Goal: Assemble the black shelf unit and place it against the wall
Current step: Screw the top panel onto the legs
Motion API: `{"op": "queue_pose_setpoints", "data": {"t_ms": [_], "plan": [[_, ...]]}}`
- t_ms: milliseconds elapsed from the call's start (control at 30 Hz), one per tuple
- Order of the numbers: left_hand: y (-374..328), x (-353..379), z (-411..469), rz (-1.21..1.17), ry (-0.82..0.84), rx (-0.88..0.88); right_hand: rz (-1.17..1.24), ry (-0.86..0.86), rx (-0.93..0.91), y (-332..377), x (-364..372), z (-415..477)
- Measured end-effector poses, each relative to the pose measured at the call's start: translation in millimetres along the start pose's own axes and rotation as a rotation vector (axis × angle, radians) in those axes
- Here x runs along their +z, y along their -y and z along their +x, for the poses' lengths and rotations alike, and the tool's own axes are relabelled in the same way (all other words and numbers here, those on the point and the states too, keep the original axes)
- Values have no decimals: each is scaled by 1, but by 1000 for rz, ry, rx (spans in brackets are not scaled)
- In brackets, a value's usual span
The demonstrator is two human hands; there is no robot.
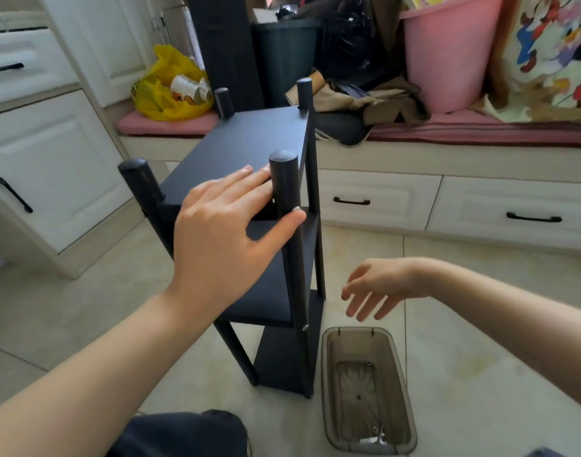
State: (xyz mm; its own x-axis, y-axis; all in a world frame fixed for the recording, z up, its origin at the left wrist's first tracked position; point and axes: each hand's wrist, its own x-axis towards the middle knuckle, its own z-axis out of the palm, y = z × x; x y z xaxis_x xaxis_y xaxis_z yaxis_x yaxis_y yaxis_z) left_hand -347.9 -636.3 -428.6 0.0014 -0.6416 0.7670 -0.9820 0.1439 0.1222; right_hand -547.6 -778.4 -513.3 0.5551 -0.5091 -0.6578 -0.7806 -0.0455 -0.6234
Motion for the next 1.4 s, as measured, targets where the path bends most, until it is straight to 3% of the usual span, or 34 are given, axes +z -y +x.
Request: {"op": "queue_pose_setpoints", "data": {"t_ms": [167,300,433,633,1167,1400], "plan": [[-3,2,1,-12,-4,-2,-7,-25,153,-70,39,68],[-3,4,2,-63,19,-5,-172,-66,258,-117,85,115],[-1,6,3,-85,10,25,-320,-195,215,-141,132,145],[-4,11,-1,-53,-25,40,-366,-224,227,-180,163,177],[-5,18,-3,-59,-74,38,-617,-427,199,-204,175,194],[-6,13,-1,-62,-23,3,-428,-492,189,-183,171,175]]}}
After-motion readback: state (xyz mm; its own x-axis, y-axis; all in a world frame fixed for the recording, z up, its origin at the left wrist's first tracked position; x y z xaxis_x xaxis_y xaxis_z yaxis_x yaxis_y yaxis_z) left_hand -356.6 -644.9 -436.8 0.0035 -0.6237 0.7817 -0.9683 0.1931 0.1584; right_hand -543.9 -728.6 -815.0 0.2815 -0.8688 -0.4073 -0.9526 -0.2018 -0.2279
